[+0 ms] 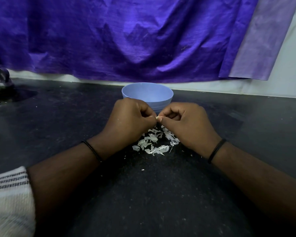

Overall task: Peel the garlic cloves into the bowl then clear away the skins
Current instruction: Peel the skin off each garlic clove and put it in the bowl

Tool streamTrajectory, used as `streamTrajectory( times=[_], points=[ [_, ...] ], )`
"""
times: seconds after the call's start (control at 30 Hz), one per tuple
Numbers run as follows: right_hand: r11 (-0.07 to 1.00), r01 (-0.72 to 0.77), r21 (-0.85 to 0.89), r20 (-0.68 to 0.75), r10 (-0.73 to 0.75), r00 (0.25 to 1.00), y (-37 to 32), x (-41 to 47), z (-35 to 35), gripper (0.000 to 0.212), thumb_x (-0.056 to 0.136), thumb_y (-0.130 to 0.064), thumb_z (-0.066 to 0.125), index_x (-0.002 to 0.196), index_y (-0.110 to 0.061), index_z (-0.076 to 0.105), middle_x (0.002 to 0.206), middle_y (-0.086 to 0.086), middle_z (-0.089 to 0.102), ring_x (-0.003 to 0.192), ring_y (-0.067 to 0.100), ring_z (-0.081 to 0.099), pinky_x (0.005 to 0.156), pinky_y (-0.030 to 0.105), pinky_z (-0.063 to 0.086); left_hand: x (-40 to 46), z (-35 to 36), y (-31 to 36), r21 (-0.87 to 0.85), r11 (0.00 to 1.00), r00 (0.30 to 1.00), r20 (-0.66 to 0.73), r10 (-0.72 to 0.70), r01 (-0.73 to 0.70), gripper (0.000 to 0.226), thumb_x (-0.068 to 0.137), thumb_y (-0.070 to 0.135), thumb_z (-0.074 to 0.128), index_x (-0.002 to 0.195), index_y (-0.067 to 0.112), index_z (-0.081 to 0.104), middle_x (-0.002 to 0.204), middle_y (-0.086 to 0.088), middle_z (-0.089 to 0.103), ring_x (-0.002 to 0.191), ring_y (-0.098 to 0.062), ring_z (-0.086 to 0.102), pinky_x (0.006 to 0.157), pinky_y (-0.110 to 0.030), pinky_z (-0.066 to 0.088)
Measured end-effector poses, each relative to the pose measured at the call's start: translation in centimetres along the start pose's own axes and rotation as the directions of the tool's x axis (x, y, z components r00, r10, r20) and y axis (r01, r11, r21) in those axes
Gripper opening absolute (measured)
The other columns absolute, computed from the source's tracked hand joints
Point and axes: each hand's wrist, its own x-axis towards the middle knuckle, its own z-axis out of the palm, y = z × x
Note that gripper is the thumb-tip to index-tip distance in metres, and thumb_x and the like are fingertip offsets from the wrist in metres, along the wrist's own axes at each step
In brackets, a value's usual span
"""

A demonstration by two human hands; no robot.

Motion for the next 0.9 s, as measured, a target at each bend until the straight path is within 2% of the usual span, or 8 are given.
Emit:
streamTrajectory(
  times=[0.13,0.33,0.43,0.57,0.73,0.9],
  points=[
    [1.0,0.005,0.003,-0.015,-0.005,1.0,-0.2,0.0,-0.1,0.008,0.083,-0.022,0.079,0.076,-0.024,0.076,0.066,-0.013,0.07,0.057,-0.002,0.061,0.057,0.011,0.045,0.0,0.0,0.1,-0.085,0.994,0.998,0.024,-0.064,0.066,0.01,0.085,0.013,0.074,0.075,0.014,0.076,0.052,0.002,0.067,0.036,-0.002,0.055,0.037,-0.014,0.04],
    [0.999,-0.002,0.04,-0.023,0.003,1.0,-0.1,0.2,-0.3,0.005,0.083,-0.019,0.079,0.079,-0.021,0.077,0.065,-0.015,0.069,0.057,-0.005,0.059,0.057,0.009,0.042,0.1,0.0,0.1,-0.215,0.96,0.982,0.093,-0.162,0.179,0.013,0.09,0.013,0.069,0.079,0.015,0.074,0.055,-0.006,0.067,0.042,-0.011,0.057,0.035,-0.017,0.038],
    [0.997,-0.009,0.071,-0.022,0.01,1.0,0.1,0.3,-0.4,0.005,0.084,-0.017,0.078,0.08,-0.021,0.077,0.066,-0.014,0.069,0.058,-0.005,0.059,0.058,0.009,0.042,0.0,0.1,0.4,-0.338,0.906,0.965,0.152,-0.215,0.255,0.012,0.093,0.007,0.065,0.082,0.005,0.071,0.051,-0.005,0.061,0.04,-0.011,0.053,0.034,-0.016,0.035],
    [0.994,-0.011,0.108,-0.014,0.013,1.0,0.4,0.5,-0.3,0.006,0.085,-0.018,0.077,0.082,-0.023,0.076,0.071,-0.01,0.072,0.064,0.002,0.064,0.062,0.019,0.048,0.0,0.2,0.9,-0.479,0.818,0.946,0.21,-0.246,0.319,0.011,0.093,-0.001,0.06,0.085,-0.006,0.065,0.053,-0.006,0.054,0.034,-0.006,0.049,0.03,-0.014,0.032],
    [0.986,-0.092,0.139,-0.009,0.094,0.996,0.2,0.4,-0.1,0.003,0.084,-0.019,0.077,0.082,-0.021,0.076,0.071,-0.004,0.073,0.068,0.015,0.071,0.067,0.033,0.059,0.2,0.3,0.1,-0.355,0.896,0.961,0.17,-0.217,0.265,0.017,0.094,0.008,0.063,0.078,0.005,0.065,0.055,-0.01,0.059,0.038,-0.015,0.051,0.032,-0.017,0.034],
    [0.949,-0.197,0.248,0.035,0.194,0.98,-0.2,0.3,0.0,0.007,0.088,-0.02,0.073,0.081,-0.018,0.076,0.073,0.005,0.074,0.066,0.017,0.071,0.065,0.04,0.058,0.4,0.5,-0.5,-0.22,0.953,0.974,0.14,-0.179,0.207,0.013,0.094,0.018,0.065,0.083,0.014,0.068,0.054,-0.003,0.064,0.042,-0.014,0.056,0.035,-0.019,0.036]
  ],
)
